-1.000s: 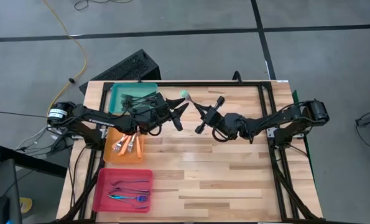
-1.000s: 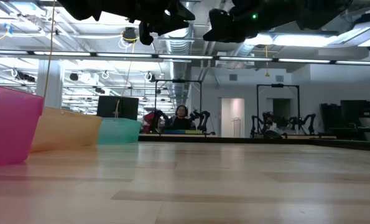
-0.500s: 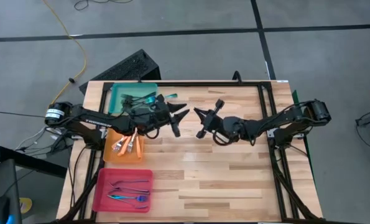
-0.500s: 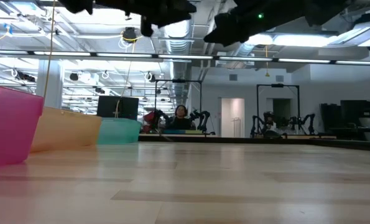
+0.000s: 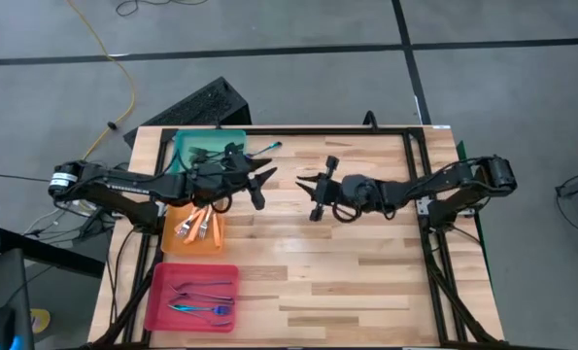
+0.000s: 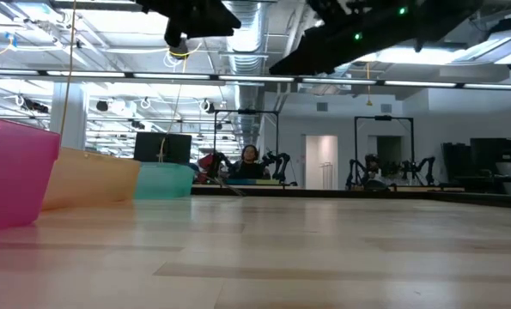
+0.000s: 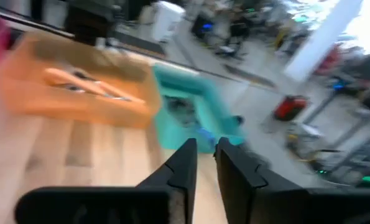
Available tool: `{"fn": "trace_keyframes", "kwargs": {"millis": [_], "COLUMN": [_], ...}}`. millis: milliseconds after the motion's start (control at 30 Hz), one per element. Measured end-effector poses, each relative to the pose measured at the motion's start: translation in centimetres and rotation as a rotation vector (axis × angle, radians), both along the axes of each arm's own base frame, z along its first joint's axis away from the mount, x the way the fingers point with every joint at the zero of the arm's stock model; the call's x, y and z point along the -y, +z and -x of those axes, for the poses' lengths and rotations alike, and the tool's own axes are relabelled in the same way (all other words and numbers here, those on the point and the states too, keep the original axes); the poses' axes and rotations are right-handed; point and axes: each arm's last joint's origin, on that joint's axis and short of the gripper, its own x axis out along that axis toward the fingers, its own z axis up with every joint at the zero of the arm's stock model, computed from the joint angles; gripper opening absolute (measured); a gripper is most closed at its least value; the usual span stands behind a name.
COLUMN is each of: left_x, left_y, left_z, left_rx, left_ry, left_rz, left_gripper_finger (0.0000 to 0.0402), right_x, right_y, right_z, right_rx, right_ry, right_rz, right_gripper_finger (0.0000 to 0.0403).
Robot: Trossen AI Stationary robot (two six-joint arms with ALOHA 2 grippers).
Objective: Sort silverware by color (type)
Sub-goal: Put the blue fork into the pink bin
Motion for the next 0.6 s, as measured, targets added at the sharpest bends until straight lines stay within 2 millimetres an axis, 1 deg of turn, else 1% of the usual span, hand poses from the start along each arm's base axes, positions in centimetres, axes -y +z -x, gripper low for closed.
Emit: {"fn": "trace_keyframes", "kwargs": {"millis": [100,167,233,300,400,500,600], "left_x": [0.0,-0.1,-0.2,-0.6,-2.0,-3.8,-5.8], "left_y": [-0.3,-0.5,-0.7,-1.1,-1.7,-2.3,-2.6], "left_z": [0.0,0.1,0.1,0.2,0.6,1.0,1.6], "left_rx": [-0.030,-0.048,-0.076,-0.112,-0.168,-0.231,-0.265], "left_ry": [0.010,0.030,0.051,0.078,0.136,0.184,0.204], "left_rz": [-0.001,-0.007,-0.018,-0.015,0.005,0.026,0.082], "left_gripper_finger": [0.0115,0.0115,0.0115,0.0115,0.0115,0.0115,0.0115], "right_x": [2.1,3.5,4.8,5.6,6.2,5.9,5.1], "right_y": [-0.3,-0.7,-1.1,-1.0,-2.2,-2.4,-2.5], "right_z": [0.0,-0.4,-0.2,-1.1,-1.3,-1.8,-2.0], "right_rx": [-0.008,-0.008,-0.040,0.000,-0.051,-0.067,-0.092], "right_ry": [0.008,0.010,0.003,-0.012,-0.034,-0.021,0.000], "right_rz": [-0.041,-0.052,-0.078,-0.105,-0.139,-0.145,-0.150], "right_gripper_finger": [0.0110,0.0135,0.0161,0.0184,0.0209,0.0221,0.0223]}}
